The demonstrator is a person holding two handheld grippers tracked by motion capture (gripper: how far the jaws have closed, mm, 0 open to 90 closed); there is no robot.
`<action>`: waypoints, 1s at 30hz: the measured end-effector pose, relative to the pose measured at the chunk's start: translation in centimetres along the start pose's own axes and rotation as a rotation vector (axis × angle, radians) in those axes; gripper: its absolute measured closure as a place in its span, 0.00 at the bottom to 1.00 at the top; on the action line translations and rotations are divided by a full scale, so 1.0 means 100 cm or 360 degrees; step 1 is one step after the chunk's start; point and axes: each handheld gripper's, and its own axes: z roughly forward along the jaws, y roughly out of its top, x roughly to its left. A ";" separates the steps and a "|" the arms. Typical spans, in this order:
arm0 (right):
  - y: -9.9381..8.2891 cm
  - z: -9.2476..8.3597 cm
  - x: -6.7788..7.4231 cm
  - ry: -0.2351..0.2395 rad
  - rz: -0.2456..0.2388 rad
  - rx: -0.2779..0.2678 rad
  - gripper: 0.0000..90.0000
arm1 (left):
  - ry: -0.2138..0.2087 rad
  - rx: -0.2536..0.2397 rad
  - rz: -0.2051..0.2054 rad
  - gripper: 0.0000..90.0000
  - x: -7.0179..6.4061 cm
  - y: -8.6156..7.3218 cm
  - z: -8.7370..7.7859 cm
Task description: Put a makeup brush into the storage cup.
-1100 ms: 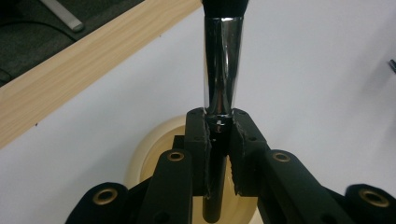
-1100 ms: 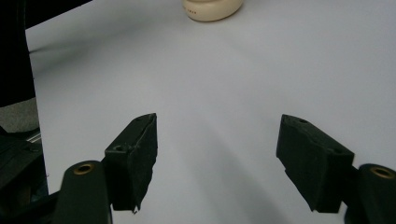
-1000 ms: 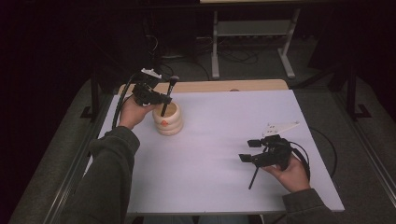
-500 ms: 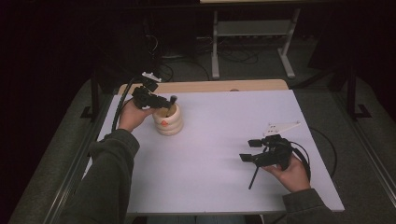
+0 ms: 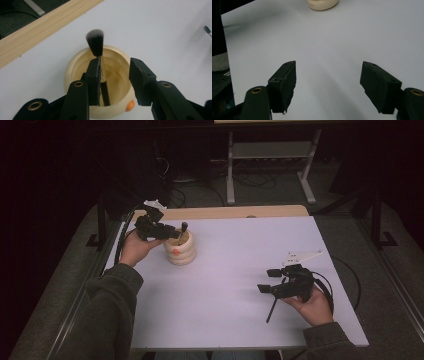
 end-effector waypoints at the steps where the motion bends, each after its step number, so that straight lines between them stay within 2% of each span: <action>1: -0.001 -0.002 -0.002 -0.0012 0.0009 -0.0005 0.31 | -0.0013 -0.0014 0.0003 0.69 -0.004 -0.002 -0.001; 3: -0.002 -0.004 -0.003 -0.0021 0.0015 -0.0006 0.31 | -0.0022 -0.0012 0.0024 0.69 -0.005 -0.004 -0.003; 8: -0.004 -0.010 -0.004 -0.0052 0.0017 -0.0019 0.31 | -0.0044 -0.0050 0.0031 0.69 -0.011 -0.008 -0.007; 10: -0.005 -0.012 -0.006 -0.0063 0.0030 -0.0023 0.31 | -0.0036 -0.0035 0.0069 0.69 -0.013 -0.009 -0.009; 12: -0.006 -0.013 -0.007 -0.0072 0.0034 -0.0013 0.31 | -0.0053 -0.0064 0.0061 0.69 -0.015 -0.010 -0.012; 15: -0.008 -0.014 -0.008 -0.0085 0.0033 -0.0015 0.31 | -0.0056 -0.0080 0.0059 0.69 -0.018 -0.012 -0.012; 19: -0.010 -0.016 -0.009 -0.0099 0.0046 -0.0002 0.31 | -0.0066 -0.0054 0.0088 0.69 -0.025 -0.015 -0.010; 24: -0.013 -0.017 -0.010 -0.0115 0.0042 0.0003 0.31 | -0.0092 -0.0068 0.0117 0.69 -0.034 -0.017 -0.008; 30: -0.016 -0.020 -0.010 -0.0145 0.0043 0.0025 0.30 | -0.0128 -0.0116 0.0131 0.68 -0.045 -0.020 -0.007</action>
